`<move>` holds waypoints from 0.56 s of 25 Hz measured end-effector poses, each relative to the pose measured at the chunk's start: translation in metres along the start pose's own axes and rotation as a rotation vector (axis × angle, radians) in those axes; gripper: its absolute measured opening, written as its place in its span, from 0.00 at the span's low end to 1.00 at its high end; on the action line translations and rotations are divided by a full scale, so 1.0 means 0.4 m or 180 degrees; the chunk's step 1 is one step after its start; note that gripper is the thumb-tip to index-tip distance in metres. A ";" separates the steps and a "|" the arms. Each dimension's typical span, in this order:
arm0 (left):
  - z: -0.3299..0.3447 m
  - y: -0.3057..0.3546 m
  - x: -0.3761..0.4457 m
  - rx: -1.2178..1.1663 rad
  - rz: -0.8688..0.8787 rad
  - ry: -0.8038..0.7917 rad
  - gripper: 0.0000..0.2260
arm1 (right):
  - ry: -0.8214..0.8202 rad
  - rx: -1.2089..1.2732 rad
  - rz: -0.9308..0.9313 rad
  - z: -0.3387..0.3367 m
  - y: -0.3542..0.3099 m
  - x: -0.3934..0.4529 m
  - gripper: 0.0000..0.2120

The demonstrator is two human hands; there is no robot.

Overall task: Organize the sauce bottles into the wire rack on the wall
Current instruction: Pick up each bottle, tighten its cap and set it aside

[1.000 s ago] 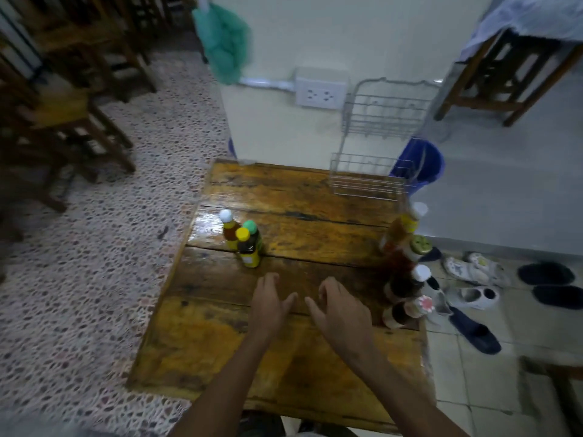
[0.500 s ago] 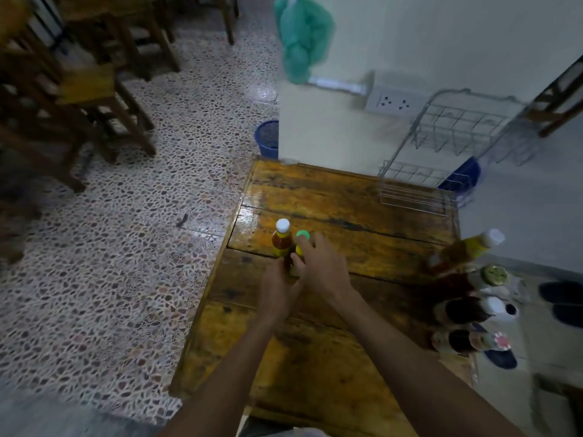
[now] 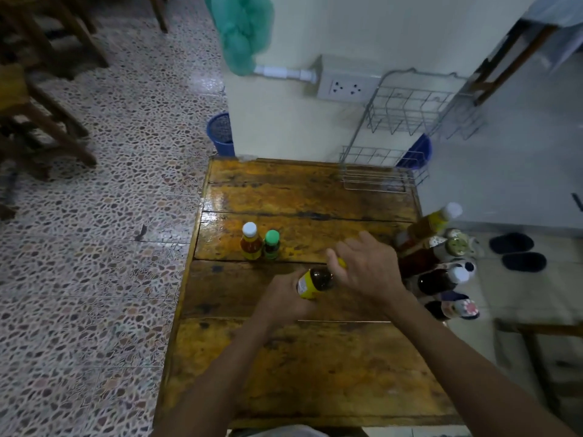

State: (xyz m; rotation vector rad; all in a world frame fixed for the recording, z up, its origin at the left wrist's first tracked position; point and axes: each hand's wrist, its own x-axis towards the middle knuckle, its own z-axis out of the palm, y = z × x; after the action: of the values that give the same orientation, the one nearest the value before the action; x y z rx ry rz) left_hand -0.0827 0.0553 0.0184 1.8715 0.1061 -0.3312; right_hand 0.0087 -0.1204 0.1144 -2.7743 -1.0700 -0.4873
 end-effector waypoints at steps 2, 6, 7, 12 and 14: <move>0.015 0.012 0.004 0.0362 -0.0125 0.0161 0.16 | -0.0048 0.0102 0.0177 0.011 0.026 -0.015 0.20; 0.052 0.018 -0.004 0.1068 -0.0104 0.0491 0.13 | -0.0240 0.0373 0.0717 0.016 0.024 -0.052 0.19; 0.061 0.015 -0.007 0.1242 -0.0076 0.0552 0.13 | -0.0326 0.0354 0.0713 0.014 0.022 -0.062 0.16; 0.103 0.023 -0.017 0.2142 -0.0056 0.0777 0.14 | -0.1804 -0.0353 0.0611 0.006 0.035 -0.108 0.04; 0.121 0.023 -0.019 0.2450 -0.0054 0.0785 0.15 | -0.2227 -0.0185 0.0748 0.003 0.050 -0.117 0.05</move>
State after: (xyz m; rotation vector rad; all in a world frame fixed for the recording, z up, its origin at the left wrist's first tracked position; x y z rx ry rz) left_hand -0.0964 0.0073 0.0150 2.6730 0.1788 -0.1542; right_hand -0.0100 -0.1643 0.0972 -3.1371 -0.7962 0.5290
